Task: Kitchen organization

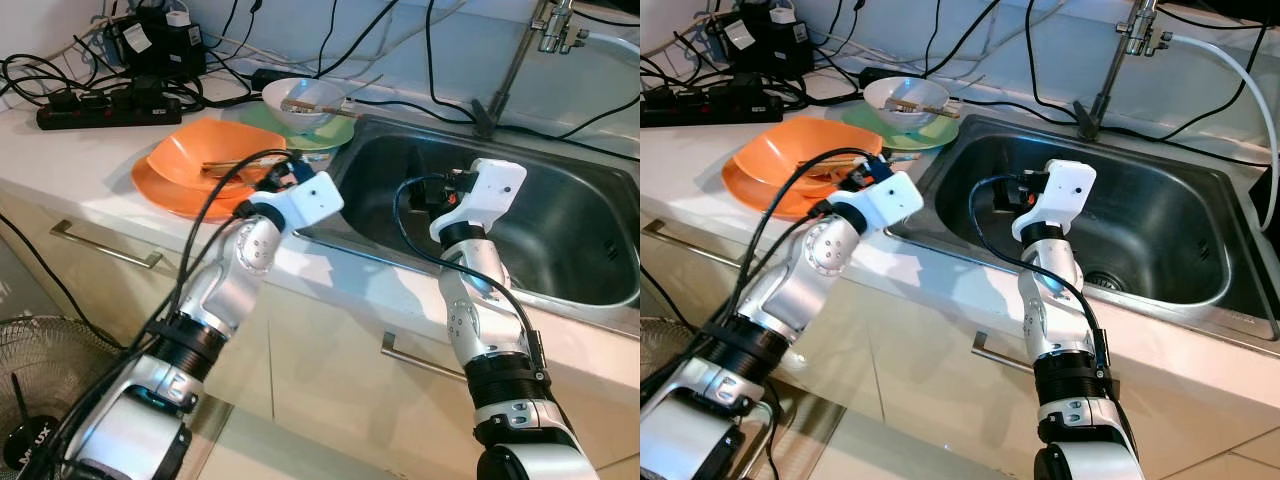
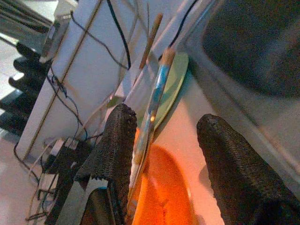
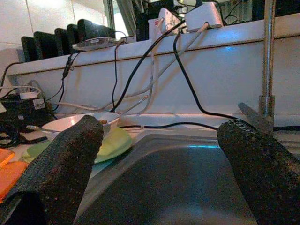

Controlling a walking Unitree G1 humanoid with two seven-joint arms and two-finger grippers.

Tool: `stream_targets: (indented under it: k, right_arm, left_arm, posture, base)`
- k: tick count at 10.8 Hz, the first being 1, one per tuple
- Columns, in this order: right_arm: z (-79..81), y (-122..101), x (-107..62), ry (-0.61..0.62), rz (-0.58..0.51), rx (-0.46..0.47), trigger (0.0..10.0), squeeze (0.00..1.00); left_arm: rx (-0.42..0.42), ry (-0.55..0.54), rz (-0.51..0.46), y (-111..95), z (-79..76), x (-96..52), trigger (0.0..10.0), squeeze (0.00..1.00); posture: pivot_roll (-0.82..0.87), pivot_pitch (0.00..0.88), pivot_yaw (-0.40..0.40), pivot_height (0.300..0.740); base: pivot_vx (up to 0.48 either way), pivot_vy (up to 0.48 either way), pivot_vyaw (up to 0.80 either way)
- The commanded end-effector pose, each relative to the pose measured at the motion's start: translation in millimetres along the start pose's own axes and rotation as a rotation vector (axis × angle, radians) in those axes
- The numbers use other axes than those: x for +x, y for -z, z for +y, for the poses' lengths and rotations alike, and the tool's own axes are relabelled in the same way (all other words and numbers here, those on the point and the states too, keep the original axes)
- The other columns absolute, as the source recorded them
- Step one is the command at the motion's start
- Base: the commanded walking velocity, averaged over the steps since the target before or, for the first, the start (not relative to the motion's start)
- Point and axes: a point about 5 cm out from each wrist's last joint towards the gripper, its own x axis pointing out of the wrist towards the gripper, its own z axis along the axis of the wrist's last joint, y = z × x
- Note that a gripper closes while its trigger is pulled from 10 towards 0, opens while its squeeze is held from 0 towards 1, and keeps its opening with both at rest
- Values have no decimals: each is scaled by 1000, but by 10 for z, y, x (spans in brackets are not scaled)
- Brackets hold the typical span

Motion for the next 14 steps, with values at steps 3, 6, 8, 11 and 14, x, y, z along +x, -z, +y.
stream_targets:
  k: [3, 6, 8, 11, 14]
  right_arm:
    - [2, -24, 21, 2, -8, 11, 10000, 0]
    - [-2, -22, 21, 3, -7, 11, 10000, 0]
    - [-3, -22, 23, 3, -7, 11, 10000, 0]
    - [-2, -20, 28, 2, -7, 11, 10000, 0]
    - [-1, -22, 30, 4, -8, 11, 10000, 0]
  left_arm:
    - [45, -38, 30, -2, 134, 60, 10000, 0]
    - [41, -29, 21, -24, 106, 66, 0, 0]
    - [36, -25, 16, -32, 102, 64, 0, 0]
    - [32, -16, 12, -39, 81, 63, 0, 0]
    - [35, -29, 11, -51, 100, 59, 0, 0]
  posture:
    - [193, 18, -56, 725]
    - [193, 18, -56, 725]
    - [193, 18, -58, 725]
    - [195, 15, -58, 725]
    - [195, 13, -58, 725]
  base:
    - [0, 0, 0]
    - [0, 0, 0]
    - [0, 0, 0]
    - [0, 0, 0]
    - [0, 0, 0]
